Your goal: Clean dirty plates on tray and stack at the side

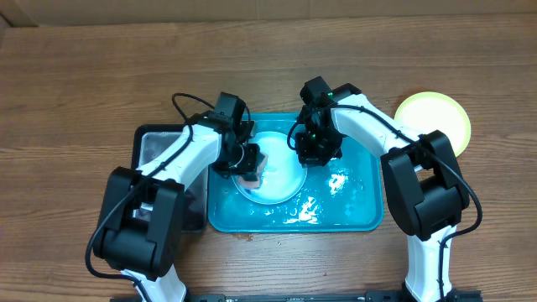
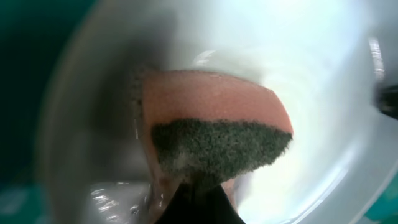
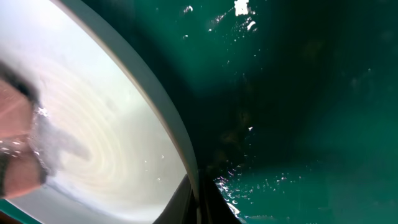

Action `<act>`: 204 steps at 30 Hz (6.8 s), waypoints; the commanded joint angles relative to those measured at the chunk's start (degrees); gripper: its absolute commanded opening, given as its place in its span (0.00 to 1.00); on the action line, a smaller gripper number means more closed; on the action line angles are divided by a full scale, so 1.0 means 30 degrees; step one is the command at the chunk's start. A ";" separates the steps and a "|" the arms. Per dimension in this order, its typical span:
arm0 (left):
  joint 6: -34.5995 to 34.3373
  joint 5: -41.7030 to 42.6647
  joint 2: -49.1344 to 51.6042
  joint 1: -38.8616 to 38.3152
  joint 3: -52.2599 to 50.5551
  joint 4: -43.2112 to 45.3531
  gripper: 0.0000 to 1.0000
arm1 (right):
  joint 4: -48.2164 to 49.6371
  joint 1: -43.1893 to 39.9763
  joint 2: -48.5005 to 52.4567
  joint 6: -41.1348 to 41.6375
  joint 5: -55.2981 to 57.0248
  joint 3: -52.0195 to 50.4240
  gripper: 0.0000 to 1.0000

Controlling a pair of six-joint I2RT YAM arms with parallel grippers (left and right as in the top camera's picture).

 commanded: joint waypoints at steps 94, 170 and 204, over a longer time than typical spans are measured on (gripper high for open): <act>-0.3060 -0.4000 0.3541 -0.5595 0.3563 -0.5158 0.04 | -0.0270 0.0066 -0.0379 0.0138 -0.0007 -0.0350 0.04; -0.6411 -1.1497 0.2084 -0.0175 1.3478 -1.6050 0.04 | -0.0539 0.0073 -0.6317 -0.0095 0.5719 0.0532 0.04; -0.5034 -0.6171 -0.5872 -0.1202 0.1843 -0.5843 0.04 | 0.1931 0.0036 -0.5901 1.0295 0.3854 -0.5574 0.04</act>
